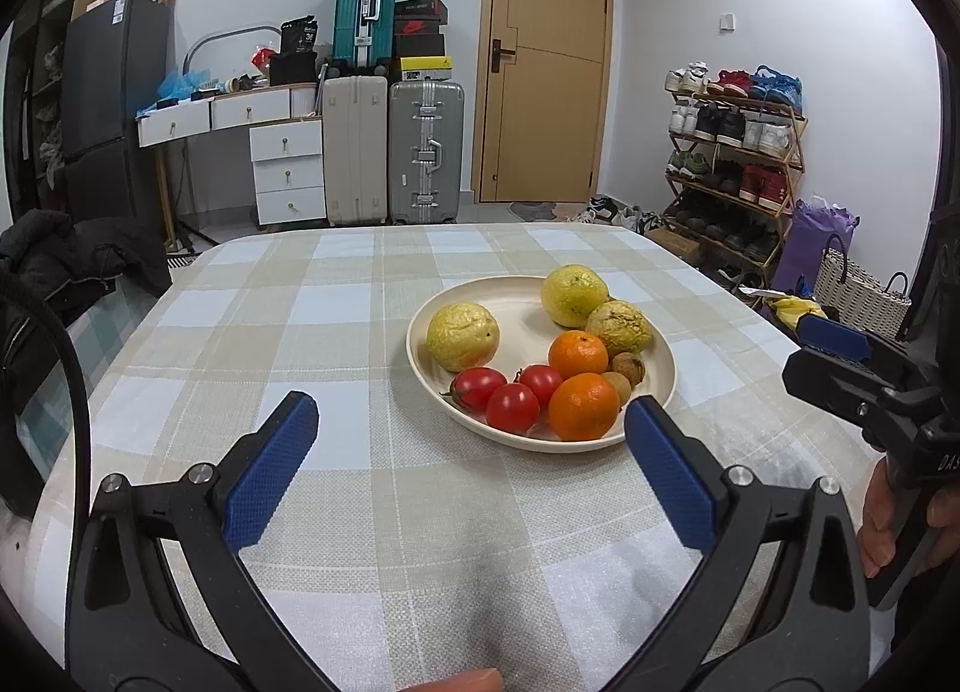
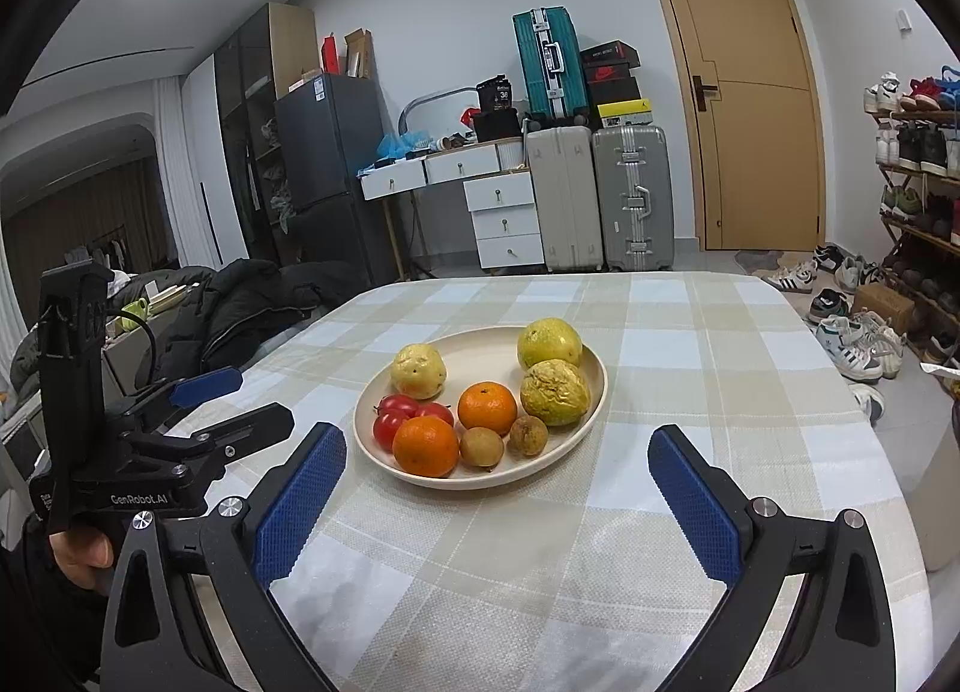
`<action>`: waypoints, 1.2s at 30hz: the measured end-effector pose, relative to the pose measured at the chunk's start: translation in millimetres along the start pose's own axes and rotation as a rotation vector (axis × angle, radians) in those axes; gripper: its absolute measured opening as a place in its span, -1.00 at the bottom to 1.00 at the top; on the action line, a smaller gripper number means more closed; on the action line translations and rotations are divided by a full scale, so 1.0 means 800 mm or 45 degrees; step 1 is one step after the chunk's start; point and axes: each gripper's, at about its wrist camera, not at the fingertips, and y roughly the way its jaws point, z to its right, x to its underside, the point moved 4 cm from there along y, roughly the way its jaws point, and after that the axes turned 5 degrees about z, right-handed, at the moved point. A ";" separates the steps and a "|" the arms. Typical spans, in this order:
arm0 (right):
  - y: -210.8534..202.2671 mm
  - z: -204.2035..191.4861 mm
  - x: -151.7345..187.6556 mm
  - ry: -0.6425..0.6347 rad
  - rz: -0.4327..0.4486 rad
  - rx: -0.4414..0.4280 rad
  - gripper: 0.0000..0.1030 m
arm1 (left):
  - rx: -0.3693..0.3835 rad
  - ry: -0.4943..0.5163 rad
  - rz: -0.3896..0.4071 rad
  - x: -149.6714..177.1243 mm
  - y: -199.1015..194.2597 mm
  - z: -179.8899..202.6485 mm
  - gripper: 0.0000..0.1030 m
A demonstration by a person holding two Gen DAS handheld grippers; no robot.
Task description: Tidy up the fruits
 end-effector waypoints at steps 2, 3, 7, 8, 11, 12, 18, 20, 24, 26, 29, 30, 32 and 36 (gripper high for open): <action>-0.001 0.000 0.000 0.000 0.000 0.002 1.00 | 0.003 -0.010 -0.003 0.000 0.000 -0.002 0.98; 0.000 0.000 0.000 0.000 0.000 0.000 1.00 | 0.002 -0.011 -0.005 0.000 0.000 -0.003 0.98; 0.000 0.000 0.000 -0.002 -0.003 0.000 1.00 | 0.000 -0.016 -0.007 -0.001 0.002 -0.006 0.98; 0.000 0.000 0.000 -0.002 -0.003 0.001 1.00 | 0.001 -0.014 -0.006 -0.001 0.002 -0.005 0.98; 0.000 0.000 0.000 -0.002 -0.003 0.002 1.00 | -0.001 -0.015 -0.007 -0.001 0.002 -0.005 0.98; 0.000 0.000 0.000 -0.002 -0.003 0.001 1.00 | 0.000 -0.015 -0.007 -0.001 0.002 -0.005 0.98; 0.000 0.000 0.000 -0.003 -0.004 0.002 1.00 | 0.000 -0.014 -0.007 -0.001 0.002 -0.005 0.98; 0.000 0.000 -0.001 -0.002 -0.005 0.002 1.00 | -0.002 -0.014 -0.006 -0.001 0.002 -0.006 0.98; 0.000 0.000 0.000 -0.004 -0.004 0.003 1.00 | 0.000 -0.015 -0.007 -0.001 0.002 -0.005 0.98; -0.001 0.000 0.000 -0.005 -0.005 0.002 1.00 | -0.002 -0.016 -0.008 -0.001 0.002 -0.006 0.98; 0.000 0.000 0.000 -0.008 -0.005 0.003 1.00 | -0.008 -0.016 -0.008 -0.001 0.003 -0.008 0.98; 0.000 0.000 0.000 -0.008 -0.005 0.003 1.00 | -0.008 -0.016 -0.009 0.000 0.004 -0.009 0.98; -0.001 0.000 0.000 -0.007 -0.005 0.003 1.00 | -0.009 -0.017 -0.008 0.000 0.004 -0.010 0.98; -0.001 0.000 0.000 -0.009 -0.005 0.004 1.00 | -0.009 -0.018 -0.007 0.000 0.004 -0.010 0.98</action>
